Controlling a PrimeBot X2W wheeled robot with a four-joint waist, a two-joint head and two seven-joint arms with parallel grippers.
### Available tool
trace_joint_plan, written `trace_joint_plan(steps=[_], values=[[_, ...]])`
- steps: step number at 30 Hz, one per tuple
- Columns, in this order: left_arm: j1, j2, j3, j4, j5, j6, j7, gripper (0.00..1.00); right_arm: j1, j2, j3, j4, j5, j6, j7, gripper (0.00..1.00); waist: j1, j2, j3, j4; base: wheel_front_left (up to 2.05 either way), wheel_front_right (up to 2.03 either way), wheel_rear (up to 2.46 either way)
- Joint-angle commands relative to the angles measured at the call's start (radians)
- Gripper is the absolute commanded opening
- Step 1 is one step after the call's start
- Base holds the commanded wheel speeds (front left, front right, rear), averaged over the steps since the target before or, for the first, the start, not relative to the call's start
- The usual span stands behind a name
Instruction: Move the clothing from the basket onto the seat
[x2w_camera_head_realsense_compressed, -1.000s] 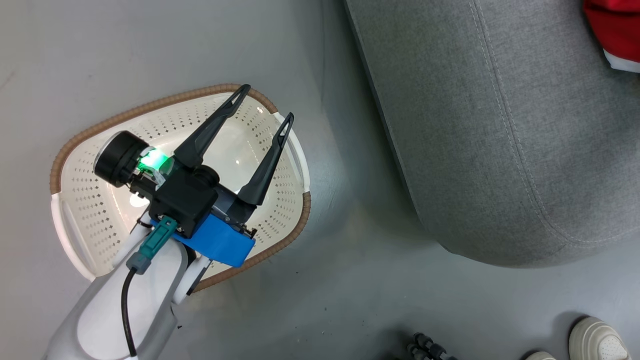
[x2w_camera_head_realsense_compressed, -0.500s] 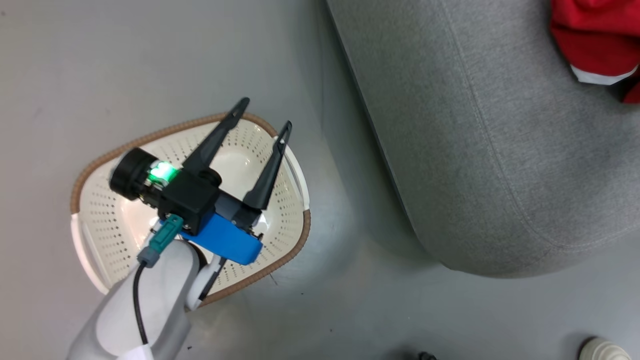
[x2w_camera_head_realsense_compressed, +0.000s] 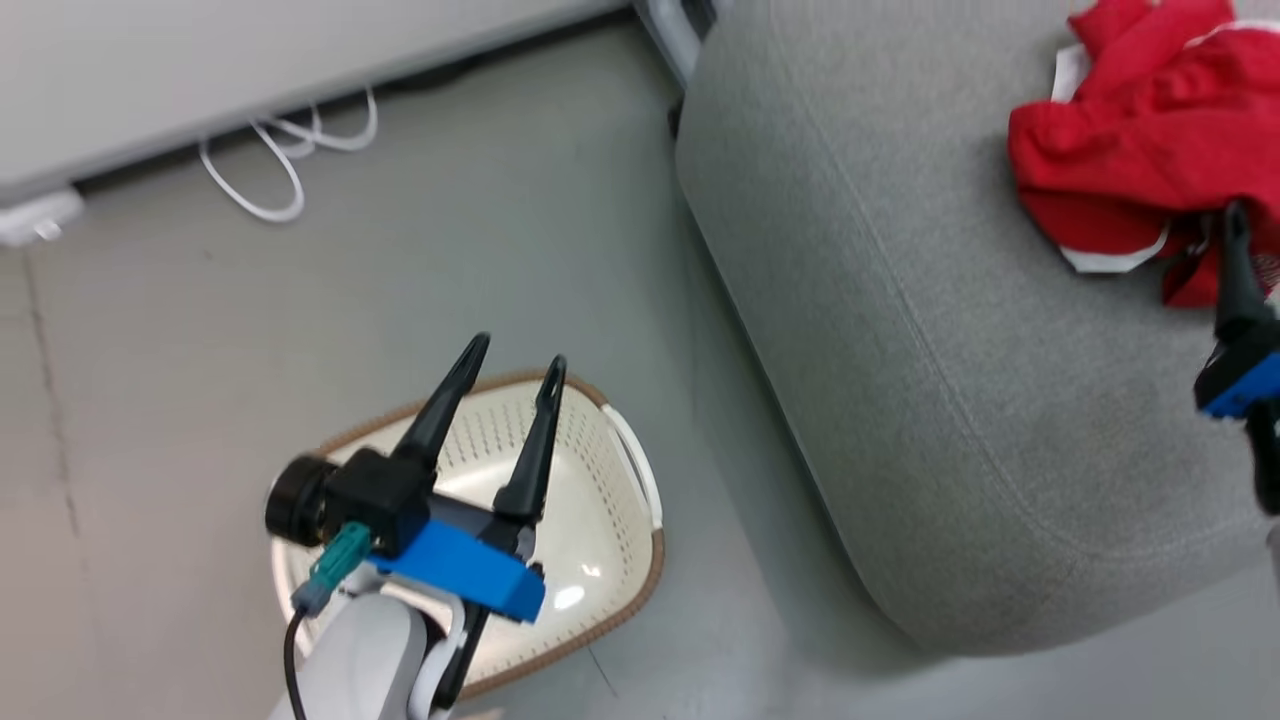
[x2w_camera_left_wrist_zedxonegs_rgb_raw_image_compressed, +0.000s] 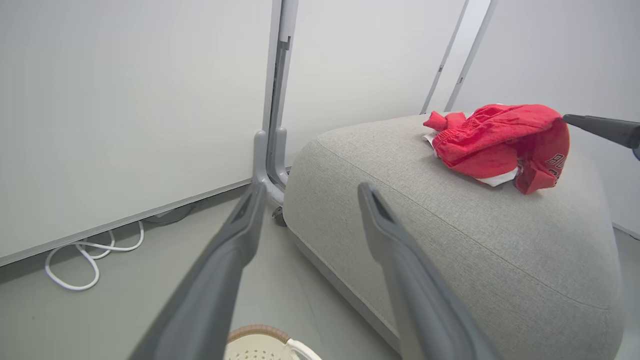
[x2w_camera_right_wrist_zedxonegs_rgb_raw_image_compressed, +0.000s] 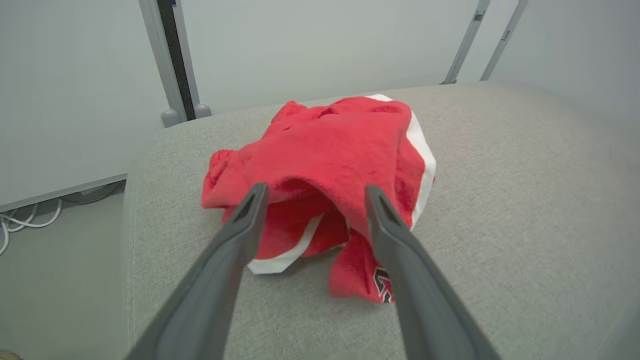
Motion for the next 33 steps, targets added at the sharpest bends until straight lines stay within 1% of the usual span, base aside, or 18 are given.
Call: trace_joint_plan(steps=[1, 4, 5, 10, 15, 20, 25, 33], values=[[0.048, -0.018, 0.032, 0.007, -0.001, -0.004, -0.005, 1.0, 0.069, 0.009, 0.018, -0.047, 0.007, 0.0, 0.007, 1.0, 0.0002, 0.0, -0.11, 0.039, 0.0, 0.0, 0.0], [0.097, -0.035, 0.065, 0.018, 0.008, -0.007, -0.005, 1.0, 0.153, 0.009, 0.039, -0.141, 0.013, 0.0, 0.012, 1.0, 0.0002, 0.0, -0.157, 0.067, 0.0, 0.0, 0.0], [0.097, -0.035, 0.065, 0.018, 0.008, -0.007, -0.005, 1.0, 0.153, 0.009, 0.039, -0.141, 0.013, 0.0, 0.012, 1.0, 0.0002, 0.0, -0.157, 0.067, 0.0, 0.0, 0.0], [0.153, -0.058, 0.114, 0.032, 0.013, -0.012, -0.005, 1.0, 0.306, 0.048, 0.025, -0.321, 0.017, 0.0, 0.036, 1.0, 0.0002, 0.0, -0.222, 0.124, 0.0, 0.0, 0.0], [0.19, -0.068, 0.166, 0.041, 0.025, -0.013, -0.005, 1.0, 0.453, 0.111, 0.006, -0.52, -0.001, 0.0, 0.077, 1.0, 0.0002, 0.0, -0.259, 0.182, 0.0, 0.0, 0.0], [0.209, -0.076, 0.225, 0.046, 0.019, -0.01, -0.005, 1.0, 0.557, 0.182, -0.019, -0.672, -0.026, 0.0, 0.123, 1.0, 0.0002, 0.0, -0.277, 0.237, 0.0, 0.0, 0.0], [0.221, -0.077, 0.256, 0.053, 0.016, -0.01, -0.005, 1.0, 0.622, 0.236, -0.022, -0.761, -0.039, 0.0, 0.147, 1.0, 0.0002, 0.0, -0.286, 0.276, 0.0, 0.0, 0.0], [0.243, -0.081, 0.288, 0.075, 0.013, -0.01, -0.005, 1.0, 0.698, 0.28, 0.004, -0.796, -0.044, 0.0, 0.165, 1.0, 0.0002, 0.0, -0.319, 0.319, 0.0, 0.0, 0.0]])
